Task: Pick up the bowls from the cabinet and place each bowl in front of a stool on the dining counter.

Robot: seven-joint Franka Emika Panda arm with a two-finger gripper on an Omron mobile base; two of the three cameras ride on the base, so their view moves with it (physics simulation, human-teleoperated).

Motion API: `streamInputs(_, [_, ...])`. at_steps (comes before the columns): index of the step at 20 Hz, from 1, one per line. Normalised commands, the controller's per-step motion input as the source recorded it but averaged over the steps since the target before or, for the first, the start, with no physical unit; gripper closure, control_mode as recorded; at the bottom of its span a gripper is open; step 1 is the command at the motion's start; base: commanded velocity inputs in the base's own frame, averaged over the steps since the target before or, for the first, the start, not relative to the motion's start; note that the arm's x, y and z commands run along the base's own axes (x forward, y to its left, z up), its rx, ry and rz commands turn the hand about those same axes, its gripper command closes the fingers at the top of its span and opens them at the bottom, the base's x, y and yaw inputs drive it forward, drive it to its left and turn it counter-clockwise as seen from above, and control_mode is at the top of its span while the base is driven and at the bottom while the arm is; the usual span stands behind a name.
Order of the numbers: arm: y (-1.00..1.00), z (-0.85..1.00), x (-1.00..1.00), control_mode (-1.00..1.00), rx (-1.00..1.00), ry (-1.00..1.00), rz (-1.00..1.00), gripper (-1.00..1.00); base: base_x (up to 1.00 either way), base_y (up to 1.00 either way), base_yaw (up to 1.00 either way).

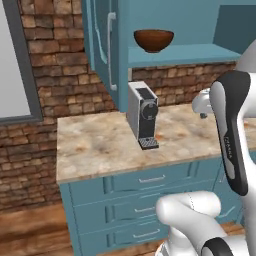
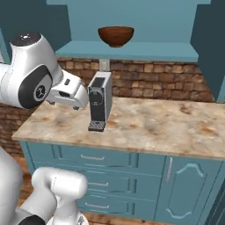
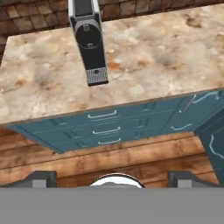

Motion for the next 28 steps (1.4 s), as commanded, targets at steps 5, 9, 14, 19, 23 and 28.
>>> streamInputs(5, [0.0,0.0,0.0,1.0,0.0,0.0,0.0,-1.0,1.0,-0.3,-0.08])
streamInputs(9, [0.0,0.0,0.0,1.0,0.0,0.0,0.0,-1.0,1.0,-0.2,-0.08])
streamInputs(14, [0.0,0.0,0.0,1.0,0.0,0.0,0.0,-1.0,0.04,0.0,-0.01])
streamInputs(19, [0.0,0.0,0.0,1.0,0.0,0.0,0.0,-1.0,0.0,0.0,0.0])
streamInputs(23, [0.0,0.0,0.0,-1.0,0.0,0.0,0.0,-1.0,0.0,0.0,0.0])
streamInputs(28, [-0.01,0.08,-0.23,-1.0,0.0,-0.03,0.0,-1.0,0.0,0.0,0.0])
